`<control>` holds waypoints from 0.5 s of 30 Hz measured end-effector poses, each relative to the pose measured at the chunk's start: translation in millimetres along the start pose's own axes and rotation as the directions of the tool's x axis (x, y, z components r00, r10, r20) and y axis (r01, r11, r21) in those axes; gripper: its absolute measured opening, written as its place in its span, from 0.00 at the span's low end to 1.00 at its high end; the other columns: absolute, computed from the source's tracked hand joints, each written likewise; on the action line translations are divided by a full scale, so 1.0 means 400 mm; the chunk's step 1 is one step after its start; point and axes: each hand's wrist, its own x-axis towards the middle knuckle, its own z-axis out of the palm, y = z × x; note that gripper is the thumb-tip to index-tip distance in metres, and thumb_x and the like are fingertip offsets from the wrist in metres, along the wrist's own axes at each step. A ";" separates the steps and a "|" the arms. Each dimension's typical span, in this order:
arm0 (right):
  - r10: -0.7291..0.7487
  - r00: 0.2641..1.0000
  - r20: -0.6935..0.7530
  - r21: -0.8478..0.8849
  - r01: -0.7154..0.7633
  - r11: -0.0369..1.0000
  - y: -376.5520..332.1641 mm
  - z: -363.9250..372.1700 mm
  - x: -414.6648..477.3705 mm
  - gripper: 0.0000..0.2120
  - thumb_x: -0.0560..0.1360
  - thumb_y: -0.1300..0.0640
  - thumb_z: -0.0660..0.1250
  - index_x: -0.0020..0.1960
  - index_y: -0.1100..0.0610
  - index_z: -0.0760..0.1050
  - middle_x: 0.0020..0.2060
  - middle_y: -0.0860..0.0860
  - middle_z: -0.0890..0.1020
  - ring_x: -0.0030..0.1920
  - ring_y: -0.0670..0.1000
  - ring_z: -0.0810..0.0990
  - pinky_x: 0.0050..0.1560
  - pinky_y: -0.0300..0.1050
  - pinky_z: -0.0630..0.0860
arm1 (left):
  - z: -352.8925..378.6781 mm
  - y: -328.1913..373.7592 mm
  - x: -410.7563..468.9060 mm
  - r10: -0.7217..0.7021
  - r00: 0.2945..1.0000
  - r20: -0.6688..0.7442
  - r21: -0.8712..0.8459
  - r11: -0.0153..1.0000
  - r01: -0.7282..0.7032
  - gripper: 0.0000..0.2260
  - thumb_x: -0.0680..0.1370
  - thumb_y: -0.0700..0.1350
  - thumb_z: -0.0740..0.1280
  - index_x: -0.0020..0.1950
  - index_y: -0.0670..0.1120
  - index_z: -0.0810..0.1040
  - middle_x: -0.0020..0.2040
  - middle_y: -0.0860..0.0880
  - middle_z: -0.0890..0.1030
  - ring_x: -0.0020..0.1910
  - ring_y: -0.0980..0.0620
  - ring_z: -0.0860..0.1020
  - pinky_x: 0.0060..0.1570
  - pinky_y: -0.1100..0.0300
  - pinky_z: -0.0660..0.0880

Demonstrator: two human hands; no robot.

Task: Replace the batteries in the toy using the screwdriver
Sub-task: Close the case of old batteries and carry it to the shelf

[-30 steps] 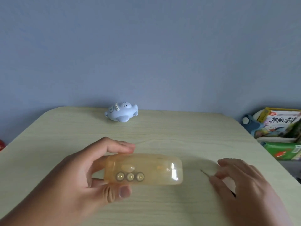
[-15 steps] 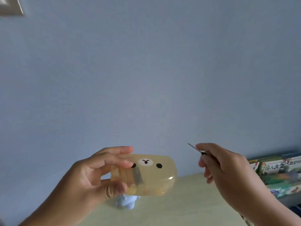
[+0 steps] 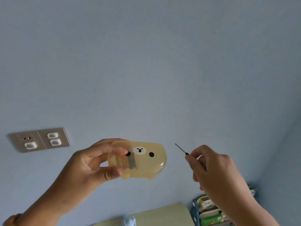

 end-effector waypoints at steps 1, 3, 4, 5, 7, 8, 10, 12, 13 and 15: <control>-0.002 1.000 -0.012 -0.014 0.002 1.000 -0.030 -0.057 0.002 0.08 0.78 0.43 0.63 0.43 0.45 0.73 0.29 0.45 0.84 0.29 0.47 0.80 0.36 0.52 0.81 | 0.003 0.050 0.019 -0.001 1.000 0.013 -0.019 1.000 0.001 0.17 0.64 0.45 0.80 0.51 0.43 0.85 0.64 0.45 0.82 0.60 0.43 0.82 0.45 0.54 0.83; -0.018 0.998 -0.062 -0.014 0.017 1.000 -0.078 -0.153 -0.009 0.09 0.78 0.42 0.63 0.43 0.45 0.74 0.28 0.47 0.83 0.30 0.49 0.81 0.36 0.53 0.81 | 0.025 0.133 0.038 0.015 1.000 0.024 -0.031 0.999 -0.015 0.16 0.64 0.44 0.79 0.51 0.44 0.86 0.64 0.45 0.82 0.61 0.43 0.82 0.46 0.55 0.82; -0.033 0.995 -0.098 -0.011 0.032 0.999 -0.094 -0.190 -0.022 0.09 0.77 0.42 0.64 0.43 0.45 0.74 0.28 0.46 0.83 0.31 0.49 0.81 0.36 0.52 0.81 | 0.041 0.164 0.037 0.034 0.999 0.025 -0.026 0.999 -0.034 0.15 0.65 0.43 0.80 0.51 0.44 0.86 0.64 0.45 0.82 0.61 0.44 0.82 0.47 0.56 0.82; -0.055 0.990 -0.131 -0.017 0.053 0.998 -0.100 -0.216 -0.042 0.08 0.77 0.42 0.64 0.44 0.45 0.74 0.28 0.46 0.83 0.31 0.49 0.81 0.35 0.52 0.81 | 0.064 0.192 0.026 0.047 0.998 0.031 -0.033 0.998 -0.046 0.15 0.67 0.42 0.81 0.51 0.44 0.86 0.63 0.46 0.83 0.62 0.45 0.82 0.48 0.56 0.82; -0.059 0.985 -0.163 -0.034 0.054 0.998 -0.092 -0.251 -0.078 0.07 0.78 0.42 0.63 0.46 0.44 0.75 0.28 0.45 0.83 0.30 0.47 0.81 0.35 0.52 0.82 | 0.105 0.219 0.009 0.066 0.996 0.054 -0.039 0.997 -0.064 0.14 0.67 0.40 0.82 0.51 0.44 0.86 0.62 0.46 0.83 0.62 0.46 0.82 0.49 0.57 0.82; -0.038 0.988 -0.147 -0.044 0.032 0.999 -0.084 -0.265 -0.097 0.07 0.79 0.42 0.63 0.49 0.43 0.75 0.29 0.45 0.84 0.30 0.46 0.82 0.35 0.52 0.82 | 0.122 0.226 0.000 0.064 0.996 0.068 -0.034 0.998 -0.061 0.14 0.67 0.41 0.81 0.51 0.45 0.86 0.62 0.46 0.84 0.62 0.47 0.82 0.50 0.59 0.82; 0.005 0.994 -0.110 -0.041 -0.010 0.999 -0.068 -0.296 -0.154 0.08 0.79 0.42 0.62 0.54 0.42 0.76 0.30 0.45 0.84 0.29 0.43 0.82 0.36 0.50 0.83 | 0.171 0.243 -0.032 0.026 0.995 0.095 -0.042 0.999 -0.022 0.14 0.67 0.44 0.80 0.51 0.47 0.86 0.61 0.47 0.84 0.62 0.48 0.82 0.49 0.61 0.82; 0.023 0.990 -0.140 -0.068 -0.033 0.997 -0.053 -0.336 -0.207 0.09 0.79 0.42 0.62 0.54 0.43 0.78 0.31 0.44 0.85 0.28 0.42 0.81 0.37 0.49 0.83 | 0.211 0.256 -0.052 0.030 0.993 0.111 -0.074 0.997 -0.022 0.15 0.66 0.45 0.81 0.52 0.46 0.85 0.61 0.47 0.84 0.62 0.47 0.82 0.49 0.60 0.82; 0.034 0.986 -0.163 -0.087 -0.049 0.995 -0.042 -0.356 -0.230 0.10 0.79 0.42 0.62 0.53 0.44 0.79 0.31 0.43 0.85 0.28 0.43 0.81 0.37 0.48 0.83 | 0.234 0.271 -0.055 0.031 0.990 0.134 -0.081 0.997 -0.020 0.17 0.65 0.47 0.80 0.52 0.46 0.85 0.62 0.47 0.84 0.62 0.46 0.82 0.50 0.59 0.82; 0.080 0.975 -0.207 -0.108 -0.105 0.989 -0.014 -0.400 -0.271 0.09 0.79 0.42 0.62 0.51 0.44 0.79 0.31 0.43 0.85 0.29 0.44 0.82 0.37 0.49 0.82 | 0.271 0.295 -0.047 0.037 0.978 0.206 -0.079 0.997 -0.021 0.20 0.64 0.49 0.80 0.53 0.46 0.85 0.62 0.46 0.84 0.62 0.45 0.82 0.52 0.55 0.82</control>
